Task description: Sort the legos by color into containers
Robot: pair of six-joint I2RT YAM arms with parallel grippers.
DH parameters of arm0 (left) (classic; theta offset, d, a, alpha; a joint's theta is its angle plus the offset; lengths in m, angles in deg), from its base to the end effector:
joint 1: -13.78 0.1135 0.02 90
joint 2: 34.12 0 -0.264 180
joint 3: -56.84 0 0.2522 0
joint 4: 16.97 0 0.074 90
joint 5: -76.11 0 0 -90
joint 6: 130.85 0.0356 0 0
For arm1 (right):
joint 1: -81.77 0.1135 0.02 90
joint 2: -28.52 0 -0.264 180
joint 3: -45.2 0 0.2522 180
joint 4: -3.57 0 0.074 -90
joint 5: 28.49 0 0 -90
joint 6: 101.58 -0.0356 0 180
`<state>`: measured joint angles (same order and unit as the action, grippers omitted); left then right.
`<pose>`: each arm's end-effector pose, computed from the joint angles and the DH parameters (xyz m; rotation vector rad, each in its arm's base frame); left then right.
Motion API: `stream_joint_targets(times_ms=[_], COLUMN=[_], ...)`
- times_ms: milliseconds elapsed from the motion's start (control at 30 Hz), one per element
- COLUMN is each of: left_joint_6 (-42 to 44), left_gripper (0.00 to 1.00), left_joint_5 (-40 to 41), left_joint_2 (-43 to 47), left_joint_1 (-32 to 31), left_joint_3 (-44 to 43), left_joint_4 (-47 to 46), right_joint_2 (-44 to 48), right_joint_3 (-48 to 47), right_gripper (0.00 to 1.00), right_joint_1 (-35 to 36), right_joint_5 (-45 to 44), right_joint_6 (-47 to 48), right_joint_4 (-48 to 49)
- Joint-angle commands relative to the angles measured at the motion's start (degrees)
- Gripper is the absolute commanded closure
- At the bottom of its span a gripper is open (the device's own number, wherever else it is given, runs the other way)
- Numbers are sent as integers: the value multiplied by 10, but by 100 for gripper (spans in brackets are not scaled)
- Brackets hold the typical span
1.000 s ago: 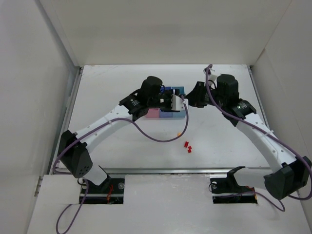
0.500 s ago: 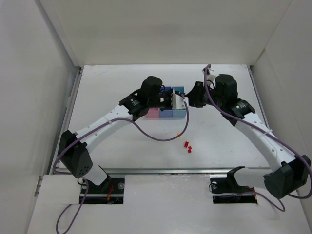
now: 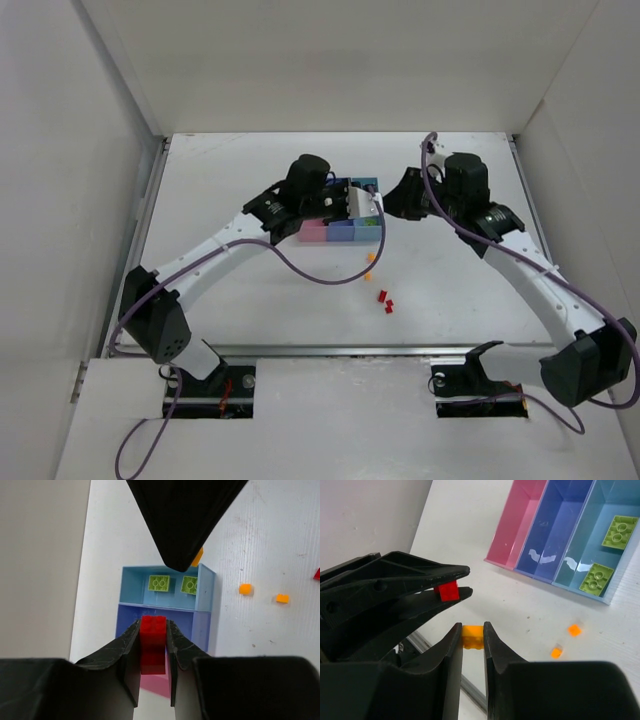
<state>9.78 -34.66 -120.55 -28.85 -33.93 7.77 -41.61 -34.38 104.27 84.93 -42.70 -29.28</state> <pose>0.2531 -0.2501 0.3587 1.5438 1.1262 -0.2546 0.2504 0.1191 0.3608 -0.1253 2.0825 0.9949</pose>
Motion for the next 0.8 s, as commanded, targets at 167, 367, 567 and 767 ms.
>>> stream_joint_targets(times_ms=[167,367,567,767], left_joint_6=[-53,-109,-153,-221], left_gripper=[100,100,100,100], left_joint_5=[26,13,28,41], left_joint_2=[-7,28,79,122], left_joint_1=[25,90,131,156], left_joint_3=[-26,7,65,102], left_joint_4=[4,11,17,5], right_joint_2=[-13,-52,-176,-303], right_joint_3=[-3,-3,-112,-225], right_gripper=[100,100,100,100], right_joint_1=[-6,-6,35,77], right_joint_5=[-28,-20,-69,-174], right_joint_6=[27,40,67,76], right_joint_4=[-8,12,3,-20])
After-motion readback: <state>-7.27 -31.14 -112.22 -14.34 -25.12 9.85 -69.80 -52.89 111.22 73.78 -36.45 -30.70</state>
